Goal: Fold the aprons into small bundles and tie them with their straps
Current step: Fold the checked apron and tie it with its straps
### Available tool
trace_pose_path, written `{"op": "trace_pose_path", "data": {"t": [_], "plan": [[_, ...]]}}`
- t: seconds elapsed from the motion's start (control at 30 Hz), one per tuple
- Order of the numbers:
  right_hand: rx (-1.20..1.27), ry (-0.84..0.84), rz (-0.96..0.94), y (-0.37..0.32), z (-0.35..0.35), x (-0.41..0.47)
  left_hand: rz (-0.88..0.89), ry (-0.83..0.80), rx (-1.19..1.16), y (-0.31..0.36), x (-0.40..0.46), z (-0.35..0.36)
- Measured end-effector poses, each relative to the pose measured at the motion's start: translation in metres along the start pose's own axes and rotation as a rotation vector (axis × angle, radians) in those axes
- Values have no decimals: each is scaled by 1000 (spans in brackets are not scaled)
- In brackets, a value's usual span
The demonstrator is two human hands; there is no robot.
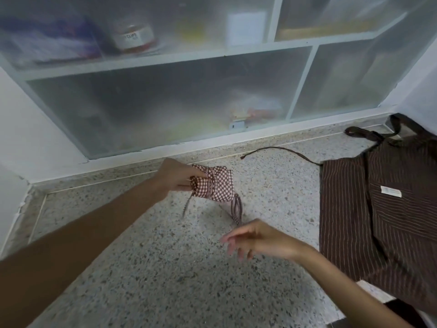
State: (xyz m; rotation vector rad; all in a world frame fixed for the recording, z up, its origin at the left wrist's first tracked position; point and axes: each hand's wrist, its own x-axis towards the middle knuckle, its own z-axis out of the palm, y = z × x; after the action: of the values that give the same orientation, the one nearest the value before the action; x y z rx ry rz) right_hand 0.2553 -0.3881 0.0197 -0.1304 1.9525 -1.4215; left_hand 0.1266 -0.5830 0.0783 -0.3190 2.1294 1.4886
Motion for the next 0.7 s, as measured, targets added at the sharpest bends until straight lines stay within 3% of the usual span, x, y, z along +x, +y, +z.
{"op": "trace_pose_path", "data": {"t": [0.07,0.13,0.2,0.3,0.37,0.47,0.57,0.63,0.7], "plan": [[38,-49,78,-6,19,15,-100,-7,-80,6,5,-2],[88,17,142,-6,27,35,-153,-42,-104,10,8,-4],[101,250,175,-9,26,54,-185,-53,-142,12,11,-9],[83,737,91,-12,21,76,-226,-58,-185,14,12,-15],[88,887,13,-16,17,90,-249,-66,-206,15,9,-17],[44,815,20,-20,17,118,-289,-89,-271,15,8,-21],[298,557,-37,-29,27,133,-298,-87,-349,13,10,-24],[410,508,-68,-31,38,135,-280,-71,-383,13,10,-24],[257,501,-33,-31,50,128,-242,-35,-408,12,10,-22]]}}
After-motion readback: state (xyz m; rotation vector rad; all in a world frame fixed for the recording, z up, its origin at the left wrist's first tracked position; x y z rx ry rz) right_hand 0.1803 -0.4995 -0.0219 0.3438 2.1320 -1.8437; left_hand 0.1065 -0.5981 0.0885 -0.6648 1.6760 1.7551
